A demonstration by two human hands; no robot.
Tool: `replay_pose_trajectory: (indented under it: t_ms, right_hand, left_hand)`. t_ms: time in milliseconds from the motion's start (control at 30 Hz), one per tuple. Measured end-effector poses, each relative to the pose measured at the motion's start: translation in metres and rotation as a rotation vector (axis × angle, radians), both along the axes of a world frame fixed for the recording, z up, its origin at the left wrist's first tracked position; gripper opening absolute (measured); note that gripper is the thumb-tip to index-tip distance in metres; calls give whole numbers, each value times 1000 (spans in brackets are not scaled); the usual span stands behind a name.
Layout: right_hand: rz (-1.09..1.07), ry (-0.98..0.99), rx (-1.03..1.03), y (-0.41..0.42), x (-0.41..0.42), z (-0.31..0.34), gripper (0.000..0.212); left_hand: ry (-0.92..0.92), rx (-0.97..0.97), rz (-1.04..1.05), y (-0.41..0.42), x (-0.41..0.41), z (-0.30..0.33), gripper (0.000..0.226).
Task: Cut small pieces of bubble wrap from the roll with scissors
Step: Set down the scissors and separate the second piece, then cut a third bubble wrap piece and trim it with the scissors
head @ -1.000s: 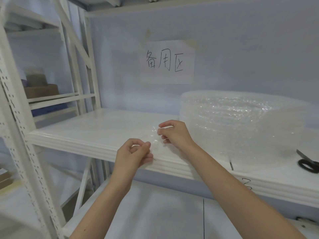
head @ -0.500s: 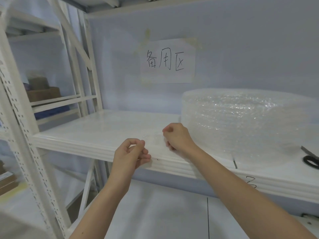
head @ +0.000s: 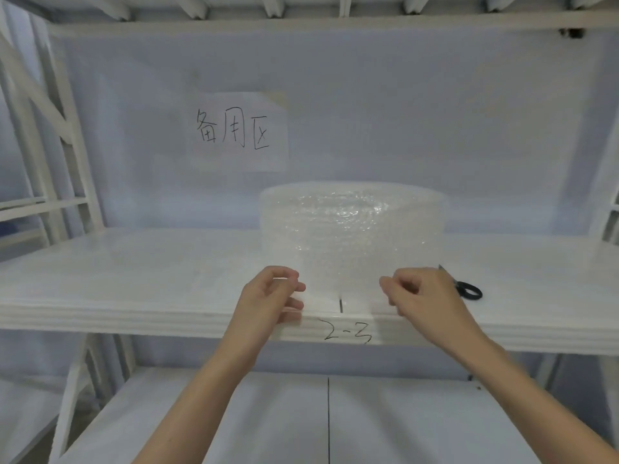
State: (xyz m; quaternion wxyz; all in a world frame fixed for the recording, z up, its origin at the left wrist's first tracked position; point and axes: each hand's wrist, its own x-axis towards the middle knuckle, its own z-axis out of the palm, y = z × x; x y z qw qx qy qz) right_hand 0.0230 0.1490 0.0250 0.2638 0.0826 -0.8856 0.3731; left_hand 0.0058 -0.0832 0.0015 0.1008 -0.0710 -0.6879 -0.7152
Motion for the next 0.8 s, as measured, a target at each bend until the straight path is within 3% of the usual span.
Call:
replay_pose_trajectory:
  t_ms: [100, 200, 433, 633, 800]
  right_hand:
    - [-281, 63, 71, 56, 0, 2, 36]
    - [-464, -104, 347, 86, -8, -4, 24]
    - [-496, -207, 358, 101, -26, 3, 42]
    - [-501, -433, 440, 109, -34, 19, 33]
    - [-493, -511, 492, 116, -24, 28, 30]
  left_hand:
    - [29, -107, -24, 30, 0, 5, 14]
    - [48, -257, 55, 49, -2, 7, 18]
    - [80, -474, 54, 63, 0, 11, 16]
    - [106, -607, -69, 68, 2, 12, 12]
    - [144, -626, -120, 71, 8, 11, 16]
